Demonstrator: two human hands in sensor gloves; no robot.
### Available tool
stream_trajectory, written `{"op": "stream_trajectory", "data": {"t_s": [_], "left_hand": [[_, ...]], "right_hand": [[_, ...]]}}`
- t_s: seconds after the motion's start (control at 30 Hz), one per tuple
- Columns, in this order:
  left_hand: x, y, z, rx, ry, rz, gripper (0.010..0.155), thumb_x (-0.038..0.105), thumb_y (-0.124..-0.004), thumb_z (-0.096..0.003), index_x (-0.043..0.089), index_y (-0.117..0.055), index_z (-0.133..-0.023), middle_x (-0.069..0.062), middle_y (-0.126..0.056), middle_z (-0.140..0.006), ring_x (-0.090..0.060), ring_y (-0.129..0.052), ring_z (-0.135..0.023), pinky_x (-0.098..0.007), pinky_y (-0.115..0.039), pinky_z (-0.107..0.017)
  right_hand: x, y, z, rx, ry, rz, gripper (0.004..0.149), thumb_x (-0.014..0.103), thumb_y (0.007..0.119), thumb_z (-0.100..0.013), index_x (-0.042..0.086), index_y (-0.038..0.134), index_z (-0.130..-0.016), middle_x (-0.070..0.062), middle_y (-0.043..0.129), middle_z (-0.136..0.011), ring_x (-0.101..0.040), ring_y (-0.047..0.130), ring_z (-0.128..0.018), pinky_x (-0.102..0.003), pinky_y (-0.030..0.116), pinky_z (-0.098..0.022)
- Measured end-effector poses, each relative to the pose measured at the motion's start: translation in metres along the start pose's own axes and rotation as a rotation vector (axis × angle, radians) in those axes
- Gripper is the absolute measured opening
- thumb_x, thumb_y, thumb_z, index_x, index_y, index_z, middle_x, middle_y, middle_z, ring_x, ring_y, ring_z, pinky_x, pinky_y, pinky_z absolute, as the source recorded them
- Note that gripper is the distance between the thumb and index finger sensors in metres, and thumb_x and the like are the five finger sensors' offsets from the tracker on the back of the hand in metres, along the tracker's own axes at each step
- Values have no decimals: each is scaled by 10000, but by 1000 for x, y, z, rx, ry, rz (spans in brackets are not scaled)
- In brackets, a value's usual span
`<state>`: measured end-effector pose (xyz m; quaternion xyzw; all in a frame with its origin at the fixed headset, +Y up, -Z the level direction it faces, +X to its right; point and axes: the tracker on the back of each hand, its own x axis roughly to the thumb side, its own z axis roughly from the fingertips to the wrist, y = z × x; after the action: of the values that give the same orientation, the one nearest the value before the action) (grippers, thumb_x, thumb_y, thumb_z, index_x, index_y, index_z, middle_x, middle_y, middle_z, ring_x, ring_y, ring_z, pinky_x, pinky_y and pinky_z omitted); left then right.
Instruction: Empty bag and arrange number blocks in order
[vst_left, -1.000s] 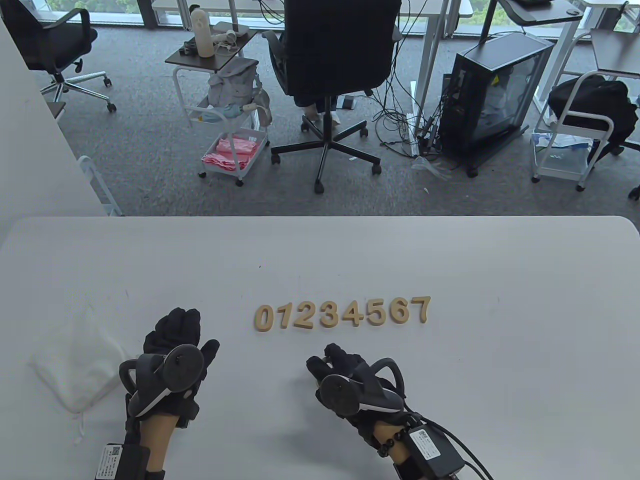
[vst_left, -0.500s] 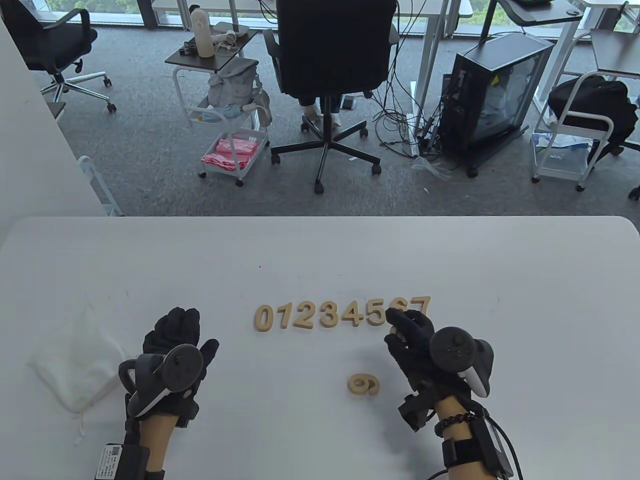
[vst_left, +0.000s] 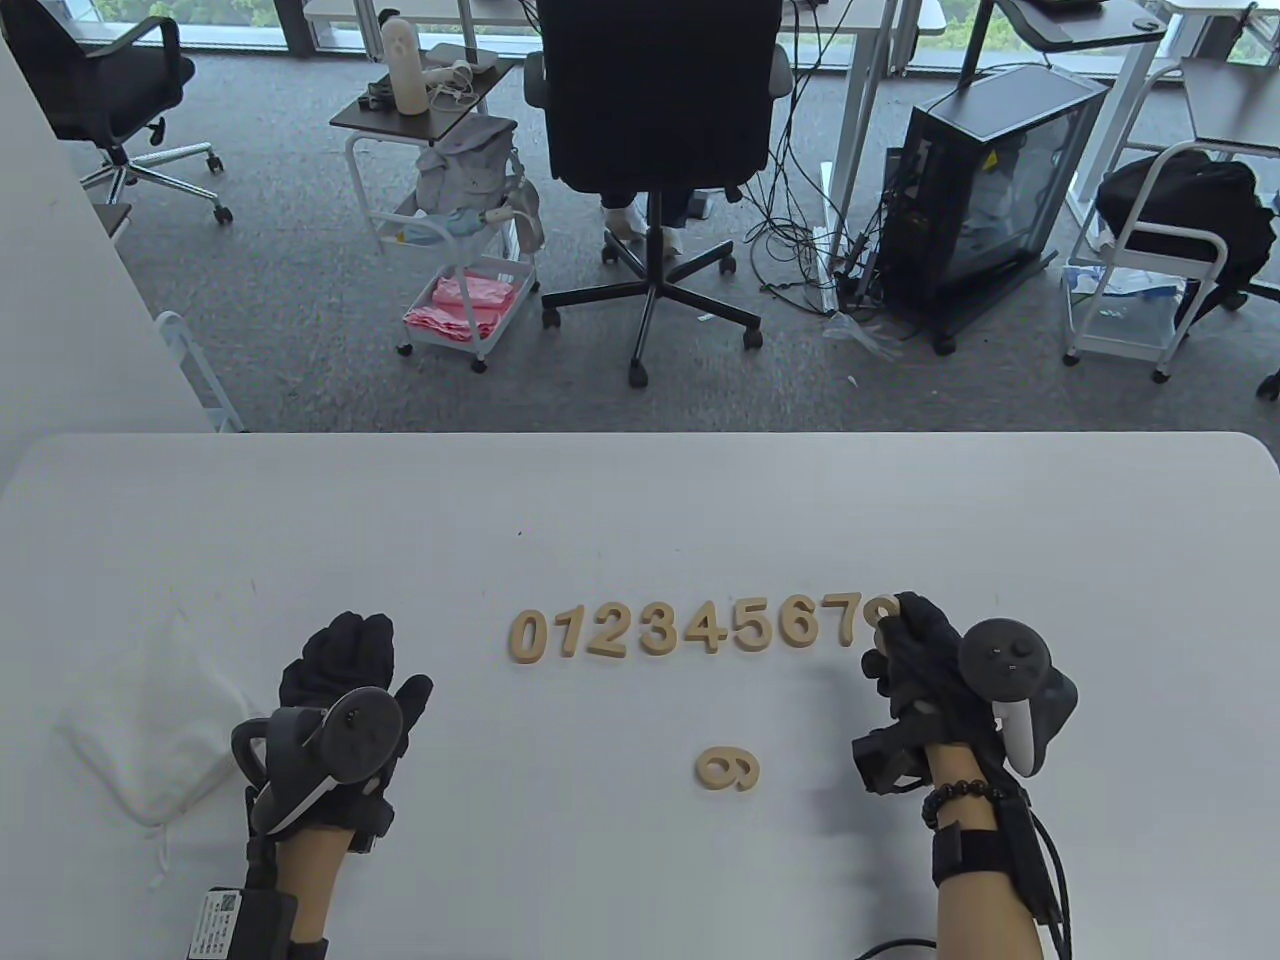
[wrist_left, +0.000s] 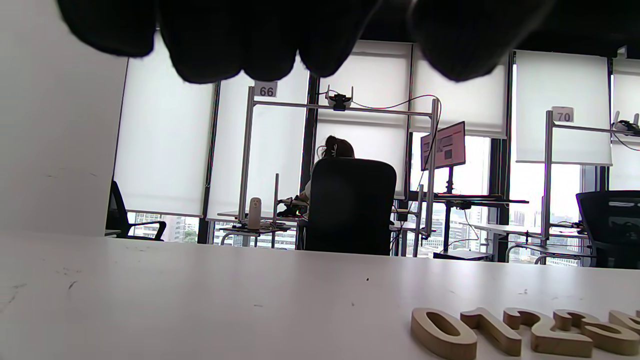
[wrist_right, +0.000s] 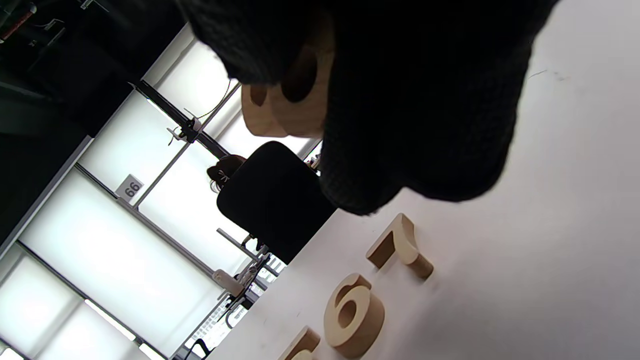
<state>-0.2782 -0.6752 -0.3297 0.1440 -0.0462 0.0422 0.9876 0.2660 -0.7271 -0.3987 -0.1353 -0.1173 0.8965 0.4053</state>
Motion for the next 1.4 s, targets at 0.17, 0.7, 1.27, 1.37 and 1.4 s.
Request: {"op": "stream_trajectory", "data": {"t_s": [0.17, 0.7, 1.27, 1.37, 1.4], "left_hand": [[-1, 0, 0, 3, 4, -10, 738, 492, -725, -516, 39, -603, -1084, -312, -582, -1094, -575, -718, -966, -731, -625, -653], [-4, 2, 0, 7, 19, -8, 736, 492, -726, -516, 40, -602, -1084, -312, -581, -1094, -576, -718, -966, -731, -624, -654], [-4, 1, 0, -4, 24, -15, 737, 492, -726, -516, 41, -603, -1084, -311, -582, -1094, -575, -719, -965, -731, -625, -653], [-4, 1, 0, -4, 24, -15, 739, 492, -726, -516, 36, -604, -1084, -313, -582, -1094, -576, -718, -966, -731, -625, -653], [-4, 1, 0, -4, 24, -15, 740, 493, -726, -516, 36, -602, -1085, -314, -582, -1093, -576, -717, -966, -732, -625, -653]], "right_hand": [[-1, 2, -30, 8, 93, 167, 493, 278, 830, -500, 34, 793, -926, -118, 966, -773, -253, 1107, -473, -388, 1000, -323], [-7, 42, -72, 51, 338, 440, 475, 263, 870, -469, 1, 870, -865, -214, 951, -698, -222, 1165, -415, -336, 1078, -257], [6, 70, -78, 48, 192, 851, 415, 290, 886, -451, 41, 944, -778, -167, 1032, -609, -157, 1123, -337, -319, 1026, -228], [6, 74, -77, 46, 173, 901, 407, 293, 876, -457, 45, 937, -774, -152, 1023, -600, -138, 1107, -328, -310, 1018, -224], [7, 74, -77, 46, 172, 903, 412, 297, 874, -457, 42, 936, -774, -152, 1023, -599, -138, 1108, -326, -309, 1019, -224]]}}
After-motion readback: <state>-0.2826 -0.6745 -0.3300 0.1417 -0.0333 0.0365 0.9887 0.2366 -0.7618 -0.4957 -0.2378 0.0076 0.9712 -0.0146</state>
